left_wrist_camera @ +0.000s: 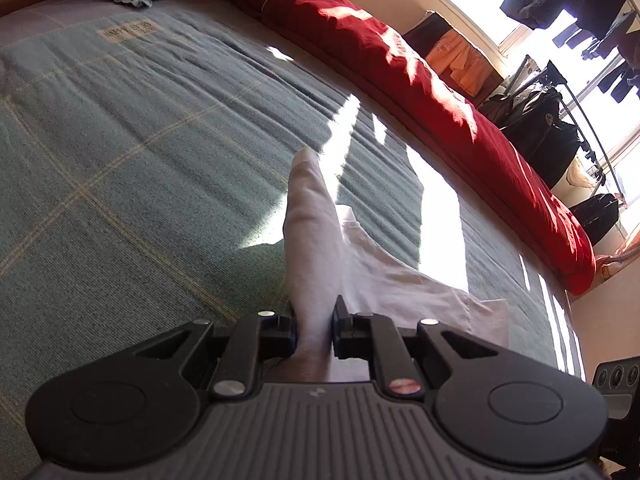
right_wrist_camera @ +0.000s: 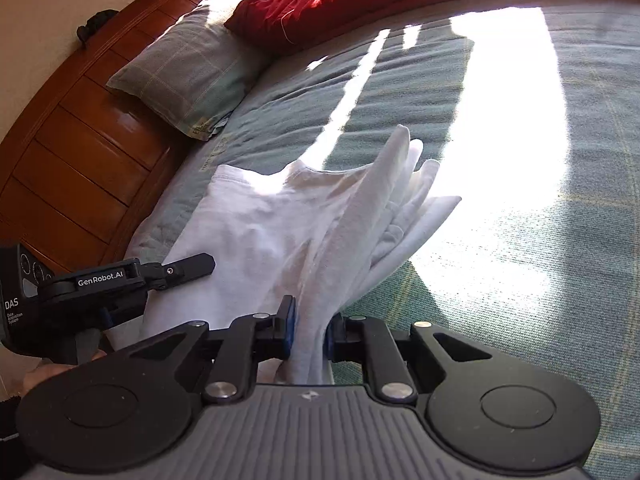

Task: Fold clothes
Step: 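Lower the folded end onto the shirt and open both tools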

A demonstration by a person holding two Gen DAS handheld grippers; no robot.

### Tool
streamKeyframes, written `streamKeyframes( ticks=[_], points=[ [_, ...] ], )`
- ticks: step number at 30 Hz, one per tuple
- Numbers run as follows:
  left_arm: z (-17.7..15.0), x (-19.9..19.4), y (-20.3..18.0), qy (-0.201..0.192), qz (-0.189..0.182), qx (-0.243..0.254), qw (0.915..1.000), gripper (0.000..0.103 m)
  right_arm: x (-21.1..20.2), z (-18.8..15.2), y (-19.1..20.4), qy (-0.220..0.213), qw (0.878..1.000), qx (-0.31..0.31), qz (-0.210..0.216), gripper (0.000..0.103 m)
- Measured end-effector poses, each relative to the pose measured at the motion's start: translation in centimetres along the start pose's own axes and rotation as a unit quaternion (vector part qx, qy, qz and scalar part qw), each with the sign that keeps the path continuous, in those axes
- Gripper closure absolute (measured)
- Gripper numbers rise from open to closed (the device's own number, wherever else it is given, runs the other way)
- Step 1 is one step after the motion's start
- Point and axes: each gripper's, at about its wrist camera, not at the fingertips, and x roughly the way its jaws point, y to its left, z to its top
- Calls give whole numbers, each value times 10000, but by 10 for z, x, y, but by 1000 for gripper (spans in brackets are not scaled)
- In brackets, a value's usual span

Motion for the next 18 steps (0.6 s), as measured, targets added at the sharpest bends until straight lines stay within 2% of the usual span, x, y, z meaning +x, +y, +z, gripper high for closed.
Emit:
streamKeyframes(
  ticks=[6, 8, 10, 12, 13, 15, 16, 18],
  points=[
    [-2, 8, 15, -32, 37, -117, 9999, 87, 12, -10, -4, 114, 9999, -51, 15, 84],
    [-1, 8, 18, -67, 144, -142, 9998, 79, 12, -13, -9, 195, 9998, -27, -28, 75],
    [0, 3, 21, -175, 352, -114, 9992, 76, 8, -16, -14, 228, 9996, -53, -162, 69],
    [1, -3, 22, -293, 596, -69, 9978, 74, -1, -18, -19, 202, 9994, -88, -276, 66],
    [2, -8, 22, -377, 801, -6, 9961, 74, -7, -18, -21, 153, 9992, -124, -335, 61],
    [2, -20, 17, -512, 1105, 136, 9925, 73, -20, -15, -20, -55, 9987, -322, -390, 60],
    [1, -26, 13, -572, 1169, 234, 9912, 73, -26, -14, -19, -166, 9981, -428, -413, 60],
    [-6, -39, -2, -670, 1034, 519, 9910, 65, -37, -10, -13, -358, 9962, -695, -387, 61]
  ],
)
